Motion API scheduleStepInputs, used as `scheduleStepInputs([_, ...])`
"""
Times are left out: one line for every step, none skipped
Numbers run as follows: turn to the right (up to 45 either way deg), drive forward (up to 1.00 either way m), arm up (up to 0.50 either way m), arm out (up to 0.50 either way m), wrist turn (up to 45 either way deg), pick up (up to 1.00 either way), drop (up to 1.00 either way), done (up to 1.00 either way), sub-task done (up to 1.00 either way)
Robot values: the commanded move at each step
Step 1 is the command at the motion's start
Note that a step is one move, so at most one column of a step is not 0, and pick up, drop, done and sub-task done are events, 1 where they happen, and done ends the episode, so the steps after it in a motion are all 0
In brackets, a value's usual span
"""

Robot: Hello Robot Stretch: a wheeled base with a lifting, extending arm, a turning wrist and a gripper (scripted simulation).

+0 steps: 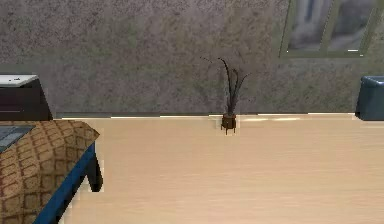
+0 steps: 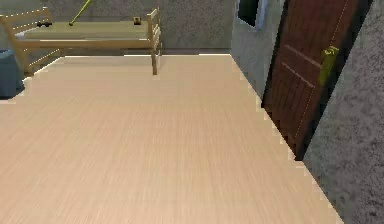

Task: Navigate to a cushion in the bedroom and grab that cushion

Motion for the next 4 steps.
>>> scheduleStepInputs([0.0,1.00,0.00,0.00,0.0,0.00,0.00,0.00,0.00])
scheduleStepInputs([-6.0,0.00,0.00,0.00,0.0,0.00,0.00,0.00,0.00])
scheduleStepInputs([0.0,0.65,0.00,0.00,0.0,0.00,0.00,0.00,0.00])
scheduleStepInputs([-45.0,0.00,0.00,0.00,0.0,0.00,0.00,0.00,0.00])
